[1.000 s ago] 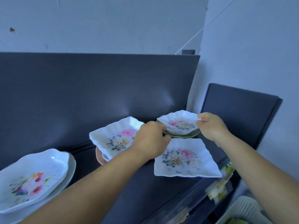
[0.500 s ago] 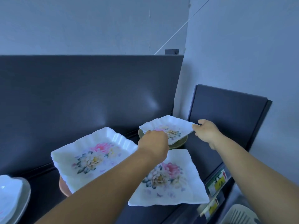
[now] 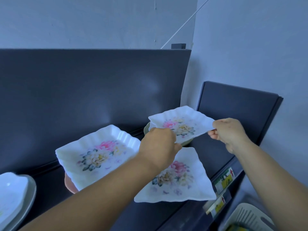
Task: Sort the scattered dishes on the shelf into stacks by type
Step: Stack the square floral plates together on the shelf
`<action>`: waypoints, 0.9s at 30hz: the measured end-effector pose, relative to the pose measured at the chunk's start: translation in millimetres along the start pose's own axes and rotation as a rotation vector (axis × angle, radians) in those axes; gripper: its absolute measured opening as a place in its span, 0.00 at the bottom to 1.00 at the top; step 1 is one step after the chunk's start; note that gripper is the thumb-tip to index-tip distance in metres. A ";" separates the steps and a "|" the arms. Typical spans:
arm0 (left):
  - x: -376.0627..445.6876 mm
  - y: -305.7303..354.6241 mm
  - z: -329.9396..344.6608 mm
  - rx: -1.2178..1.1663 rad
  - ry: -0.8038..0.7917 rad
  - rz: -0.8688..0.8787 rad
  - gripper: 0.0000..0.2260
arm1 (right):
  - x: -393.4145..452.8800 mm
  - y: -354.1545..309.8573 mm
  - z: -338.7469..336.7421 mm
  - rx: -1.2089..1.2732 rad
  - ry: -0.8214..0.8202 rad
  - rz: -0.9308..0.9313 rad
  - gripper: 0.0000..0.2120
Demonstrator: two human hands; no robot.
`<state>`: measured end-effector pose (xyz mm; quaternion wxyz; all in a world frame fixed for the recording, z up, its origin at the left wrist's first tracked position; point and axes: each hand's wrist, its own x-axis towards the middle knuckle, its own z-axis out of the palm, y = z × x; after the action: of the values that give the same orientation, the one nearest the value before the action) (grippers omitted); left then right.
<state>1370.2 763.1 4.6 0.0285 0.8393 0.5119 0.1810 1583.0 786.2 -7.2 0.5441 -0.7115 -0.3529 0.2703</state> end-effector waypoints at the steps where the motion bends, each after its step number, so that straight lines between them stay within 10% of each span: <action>1: -6.9 0.7 -3.9 -0.013 0.004 0.003 0.12 | -8.2 -1.1 -4.1 0.001 0.003 -0.007 0.11; 27: -153.4 -42.8 -17.7 -0.214 0.008 -0.095 0.17 | -199.0 26.2 -19.7 -0.189 -0.024 0.000 0.15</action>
<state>1265.0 647.6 -31.0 0.1246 0.8055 0.5290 0.2363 1483.3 612.0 -27.3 0.4702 -0.7566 -0.3832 0.2443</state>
